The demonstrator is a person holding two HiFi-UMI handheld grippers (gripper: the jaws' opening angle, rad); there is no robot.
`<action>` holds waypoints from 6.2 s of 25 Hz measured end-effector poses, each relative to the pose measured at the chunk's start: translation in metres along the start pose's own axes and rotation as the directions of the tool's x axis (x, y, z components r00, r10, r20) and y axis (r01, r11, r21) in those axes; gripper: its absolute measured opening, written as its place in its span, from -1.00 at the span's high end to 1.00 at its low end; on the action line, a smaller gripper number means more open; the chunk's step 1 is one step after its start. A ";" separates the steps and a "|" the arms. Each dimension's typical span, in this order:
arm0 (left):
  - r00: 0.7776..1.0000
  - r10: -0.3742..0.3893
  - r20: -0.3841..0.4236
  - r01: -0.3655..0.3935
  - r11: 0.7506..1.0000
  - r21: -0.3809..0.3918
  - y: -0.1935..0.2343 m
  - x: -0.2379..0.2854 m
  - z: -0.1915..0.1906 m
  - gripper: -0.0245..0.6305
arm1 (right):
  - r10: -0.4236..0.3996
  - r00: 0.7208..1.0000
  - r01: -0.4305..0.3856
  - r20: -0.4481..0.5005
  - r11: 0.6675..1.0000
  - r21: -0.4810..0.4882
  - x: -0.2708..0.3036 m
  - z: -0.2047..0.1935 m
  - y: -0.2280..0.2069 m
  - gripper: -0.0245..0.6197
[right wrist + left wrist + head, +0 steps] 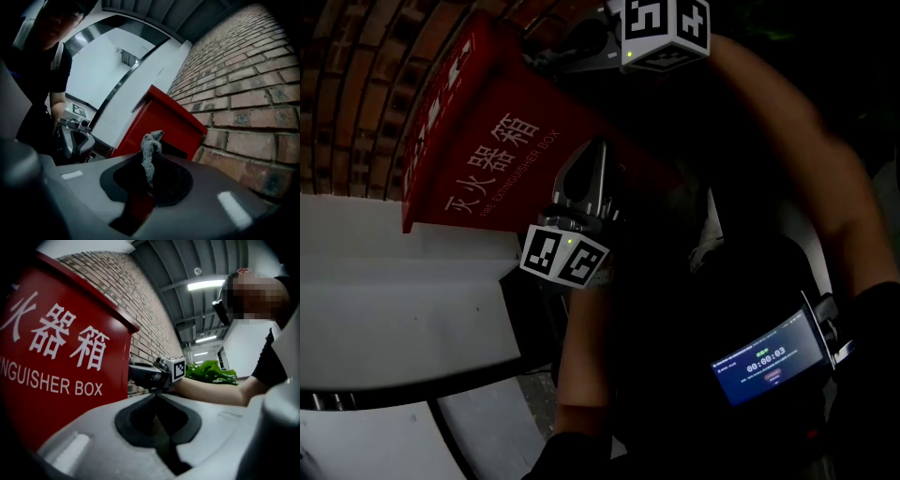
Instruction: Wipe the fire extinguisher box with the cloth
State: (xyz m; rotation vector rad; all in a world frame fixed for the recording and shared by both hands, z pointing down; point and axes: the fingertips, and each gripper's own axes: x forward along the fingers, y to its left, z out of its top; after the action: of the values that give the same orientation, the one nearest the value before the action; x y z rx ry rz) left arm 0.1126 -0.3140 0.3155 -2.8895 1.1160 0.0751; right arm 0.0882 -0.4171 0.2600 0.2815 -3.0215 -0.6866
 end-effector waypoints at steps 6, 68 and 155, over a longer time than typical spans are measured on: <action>1.000 0.010 -0.027 -0.011 1.000 -0.008 -0.001 0.003 -0.029 0.93 | 0.023 0.997 -0.020 -0.068 0.999 0.036 0.008 -0.045 0.022 0.77; 0.874 0.440 -0.205 -0.453 0.891 -0.019 0.021 -0.001 -0.151 0.93 | -0.519 0.629 -0.140 -0.579 0.657 -0.741 -0.010 -0.158 0.033 0.78; 0.845 0.527 -0.087 -0.526 0.850 0.036 0.086 -0.152 -0.098 0.93 | -0.582 0.517 0.093 -0.628 0.768 -0.634 -0.038 -0.128 0.123 0.77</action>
State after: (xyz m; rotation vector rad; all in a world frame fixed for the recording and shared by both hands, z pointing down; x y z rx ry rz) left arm -0.0546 -0.2812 0.4201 -2.5027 1.8906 -0.0516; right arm 0.1141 -0.3558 0.4290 0.9184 -1.7931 -1.0253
